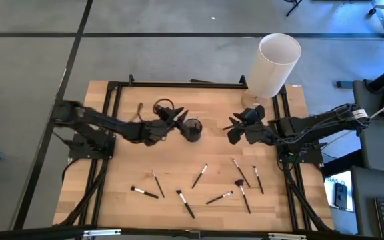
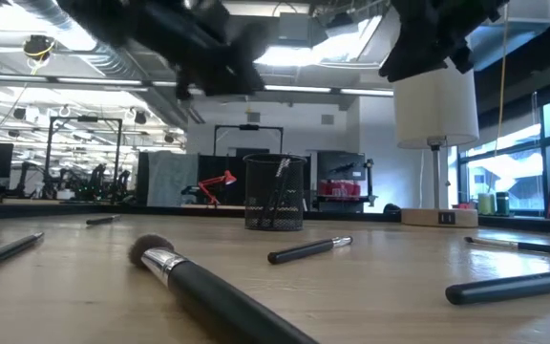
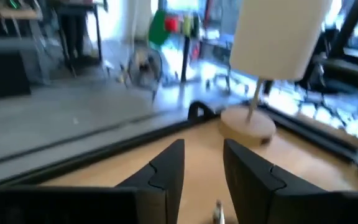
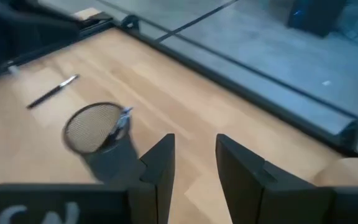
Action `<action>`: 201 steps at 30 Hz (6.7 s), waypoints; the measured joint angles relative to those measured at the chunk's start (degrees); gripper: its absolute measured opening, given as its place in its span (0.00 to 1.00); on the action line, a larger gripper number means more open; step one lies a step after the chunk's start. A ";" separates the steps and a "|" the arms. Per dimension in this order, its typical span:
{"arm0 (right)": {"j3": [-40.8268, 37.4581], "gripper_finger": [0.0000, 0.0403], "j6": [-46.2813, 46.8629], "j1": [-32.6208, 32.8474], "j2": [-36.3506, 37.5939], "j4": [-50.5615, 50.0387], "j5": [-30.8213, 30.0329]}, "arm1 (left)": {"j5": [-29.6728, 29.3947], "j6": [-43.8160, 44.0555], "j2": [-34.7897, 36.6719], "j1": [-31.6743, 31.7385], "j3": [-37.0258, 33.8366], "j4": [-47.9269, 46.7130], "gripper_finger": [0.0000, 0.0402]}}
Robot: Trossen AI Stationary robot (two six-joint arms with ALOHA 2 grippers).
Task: Sort items
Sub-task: Put the eyeshadow brush into the organizer
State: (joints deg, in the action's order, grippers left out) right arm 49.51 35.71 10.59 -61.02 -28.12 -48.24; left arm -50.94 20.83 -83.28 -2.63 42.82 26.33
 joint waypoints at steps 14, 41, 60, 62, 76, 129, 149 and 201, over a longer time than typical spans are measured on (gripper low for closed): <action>0.57 0.29 5.41 -0.66 0.14 -0.54 3.32 | 17.24 41.80 13.99 10.07 -0.12 -69.98 0.21; -4.58 0.29 -1.29 -14.95 -1.02 2.75 12.12 | 31.37 37.03 -6.88 22.27 -0.22 -69.78 0.20; -4.56 0.29 5.85 -6.91 -0.74 5.10 21.67 | 24.82 31.42 -8.99 17.48 0.15 -67.98 0.06; -4.56 0.29 5.79 -4.97 -0.36 5.10 19.76 | 24.38 33.00 -7.23 16.25 1.48 -66.50 0.06; -4.34 0.29 1.02 -0.73 8.66 2.29 11.42 | 7.31 13.63 7.48 2.54 6.90 -22.67 0.05; -5.81 0.29 36.38 6.52 -13.10 -34.12 46.57 | -0.21 2.10 -0.35 -6.18 6.79 -27.23 0.23; -5.81 0.29 46.61 17.36 -24.80 -23.06 54.02 | -3.05 1.09 0.33 -11.61 6.77 -32.53 0.22; -1.41 0.18 13.10 -10.08 -20.45 -9.51 41.44 | -4.74 -2.98 2.73 -8.38 6.77 -36.00 0.21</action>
State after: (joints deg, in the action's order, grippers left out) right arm 48.10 48.82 0.51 -81.47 -37.63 -6.80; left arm -55.68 17.85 -80.55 -11.00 49.58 -9.67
